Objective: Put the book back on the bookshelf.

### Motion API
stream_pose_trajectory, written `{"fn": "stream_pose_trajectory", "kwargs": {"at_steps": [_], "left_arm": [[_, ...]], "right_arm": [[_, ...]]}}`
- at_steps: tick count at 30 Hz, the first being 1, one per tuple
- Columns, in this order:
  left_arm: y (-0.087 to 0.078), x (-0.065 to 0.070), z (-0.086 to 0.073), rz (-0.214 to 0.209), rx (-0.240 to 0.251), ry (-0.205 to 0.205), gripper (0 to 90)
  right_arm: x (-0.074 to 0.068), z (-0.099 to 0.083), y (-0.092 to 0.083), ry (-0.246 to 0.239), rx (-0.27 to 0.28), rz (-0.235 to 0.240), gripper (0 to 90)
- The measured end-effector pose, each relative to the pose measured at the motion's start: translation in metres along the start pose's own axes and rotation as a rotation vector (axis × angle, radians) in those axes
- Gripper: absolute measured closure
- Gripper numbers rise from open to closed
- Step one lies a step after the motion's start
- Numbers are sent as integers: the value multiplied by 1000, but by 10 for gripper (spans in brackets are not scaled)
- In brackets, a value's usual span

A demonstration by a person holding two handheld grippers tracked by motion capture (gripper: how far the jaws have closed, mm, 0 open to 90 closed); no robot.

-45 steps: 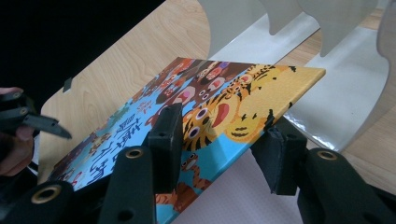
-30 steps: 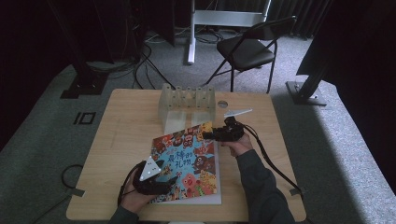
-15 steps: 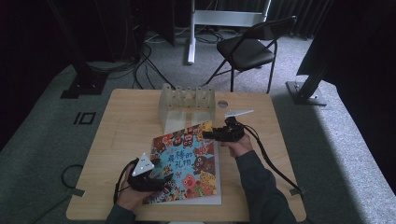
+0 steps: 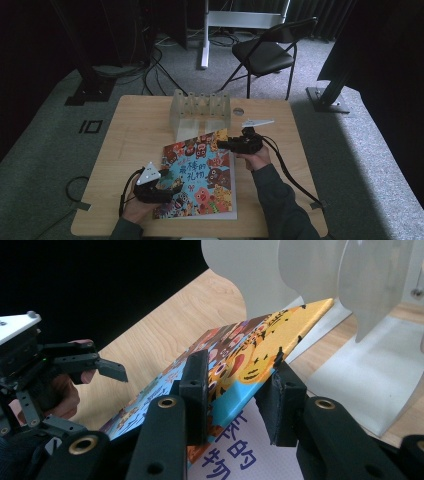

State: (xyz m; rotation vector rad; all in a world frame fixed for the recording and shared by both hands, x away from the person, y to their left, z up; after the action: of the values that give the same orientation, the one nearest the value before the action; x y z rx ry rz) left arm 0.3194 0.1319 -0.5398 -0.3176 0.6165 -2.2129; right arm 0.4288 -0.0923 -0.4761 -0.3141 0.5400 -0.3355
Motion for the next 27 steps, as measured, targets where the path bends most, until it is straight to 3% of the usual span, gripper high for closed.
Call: {"fn": "stream_pose_trajectory", "kwargs": {"at_steps": [13, 20, 27], "left_arm": [[-4, -20, 0, -4, 12, -67, 186], [-8, -33, 1, 11, 22, -90, 186], [-10, -50, 8, 13, 36, -118, 186]], "right_arm": [[-23, 2, -11, -87, 69, -15, 686], [-29, -1, -18, -131, 128, 1, 697], [-35, 3, -25, -179, 147, 12, 705]]}}
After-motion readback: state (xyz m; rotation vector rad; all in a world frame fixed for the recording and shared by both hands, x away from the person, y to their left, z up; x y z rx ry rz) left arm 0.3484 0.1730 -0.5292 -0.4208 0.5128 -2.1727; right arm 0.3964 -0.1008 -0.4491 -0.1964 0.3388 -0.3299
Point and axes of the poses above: each handheld gripper's, and its own axes: y roughly forward along the jaws, z roughly out of its top, x roughly to its right, the point moved 8 cm from there along y, roughly forward along the jaws, and after that the axes turned 8 degrees about z, right-handed, at the moved point
